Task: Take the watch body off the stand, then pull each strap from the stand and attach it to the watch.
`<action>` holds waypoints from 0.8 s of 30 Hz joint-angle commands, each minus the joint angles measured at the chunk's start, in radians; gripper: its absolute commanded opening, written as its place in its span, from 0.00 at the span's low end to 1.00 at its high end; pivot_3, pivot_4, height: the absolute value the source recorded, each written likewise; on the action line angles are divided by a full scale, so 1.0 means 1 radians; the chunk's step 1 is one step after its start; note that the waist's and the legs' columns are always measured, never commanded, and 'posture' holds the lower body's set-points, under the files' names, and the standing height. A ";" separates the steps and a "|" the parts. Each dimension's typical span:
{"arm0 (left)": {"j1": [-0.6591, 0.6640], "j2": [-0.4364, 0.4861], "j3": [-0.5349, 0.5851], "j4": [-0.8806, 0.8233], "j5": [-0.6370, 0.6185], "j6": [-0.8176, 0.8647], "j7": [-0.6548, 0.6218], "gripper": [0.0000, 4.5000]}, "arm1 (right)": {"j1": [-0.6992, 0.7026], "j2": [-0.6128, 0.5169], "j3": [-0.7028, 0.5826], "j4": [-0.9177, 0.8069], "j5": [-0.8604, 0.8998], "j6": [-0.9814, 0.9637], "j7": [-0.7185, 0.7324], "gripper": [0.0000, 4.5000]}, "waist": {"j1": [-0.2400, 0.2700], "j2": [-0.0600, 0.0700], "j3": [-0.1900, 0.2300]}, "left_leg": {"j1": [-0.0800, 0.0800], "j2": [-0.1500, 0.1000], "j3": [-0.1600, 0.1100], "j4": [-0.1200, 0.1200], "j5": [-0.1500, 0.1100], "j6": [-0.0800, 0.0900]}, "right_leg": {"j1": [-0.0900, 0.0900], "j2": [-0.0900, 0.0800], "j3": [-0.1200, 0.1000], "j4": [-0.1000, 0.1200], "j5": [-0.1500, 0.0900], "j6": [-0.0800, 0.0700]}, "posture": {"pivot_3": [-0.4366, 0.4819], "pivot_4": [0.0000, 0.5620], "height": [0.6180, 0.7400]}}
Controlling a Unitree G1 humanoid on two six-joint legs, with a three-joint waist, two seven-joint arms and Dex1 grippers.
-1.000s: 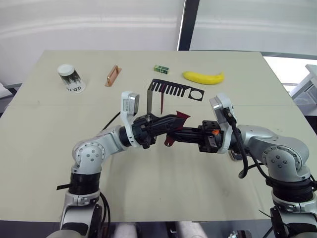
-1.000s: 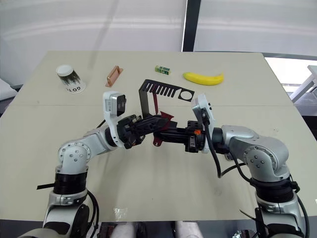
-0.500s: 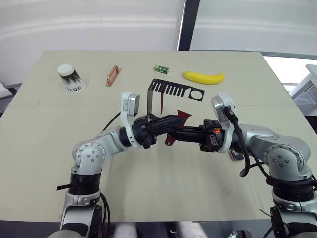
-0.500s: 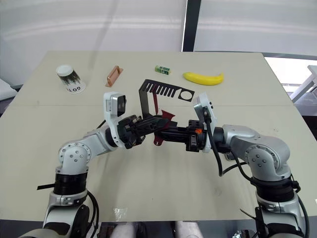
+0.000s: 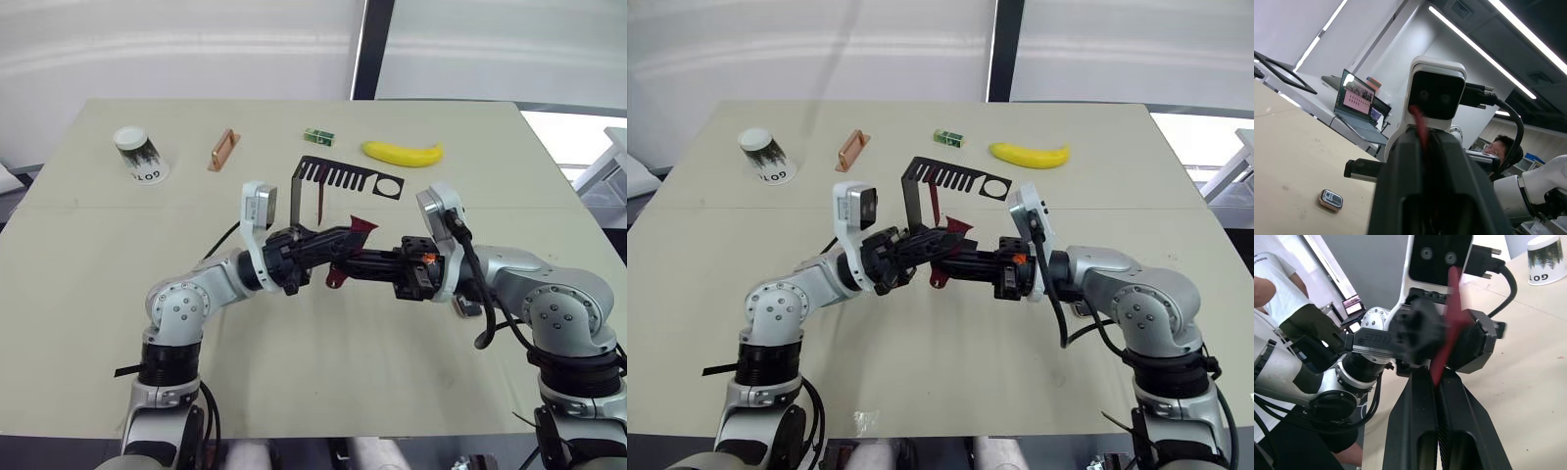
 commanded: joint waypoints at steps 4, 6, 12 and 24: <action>-0.011 -0.009 -0.007 -0.043 -0.032 -0.008 -0.001 0.01 | -0.017 -0.006 -0.017 -0.026 0.019 0.002 -0.016 0.00 | 0.000 0.000 0.000 | 0.000 0.000 0.000 0.000 0.000 0.000 | 0.000 0.000 0.000 0.000 0.000 0.000 | 0.48 0.27 1.00; -0.011 -0.009 -0.008 -0.044 -0.032 -0.009 -0.002 0.01 | -0.017 -0.006 -0.018 -0.027 0.021 0.004 -0.017 0.00 | 0.000 0.000 0.000 | 0.000 0.000 0.000 0.000 0.000 0.000 | 0.000 0.000 0.000 0.000 0.000 0.000 | 0.48 0.27 1.00; -0.015 -0.012 -0.012 -0.045 -0.034 -0.008 -0.003 0.01 | -0.017 -0.007 -0.018 -0.030 0.026 0.009 -0.020 0.00 | 0.000 0.000 0.000 | 0.000 0.000 0.000 0.000 0.000 0.000 | 0.000 0.000 0.000 0.000 0.000 0.000 | 0.48 0.27 1.00; -0.022 -0.012 -0.016 -0.040 -0.028 -0.011 -0.001 0.01 | -0.022 -0.005 -0.016 -0.032 0.022 0.015 -0.022 0.00 | 0.000 0.000 0.000 | 0.000 0.000 0.000 -0.001 0.000 0.000 | 0.000 0.000 0.000 -0.001 0.000 0.000 | 0.48 0.27 1.00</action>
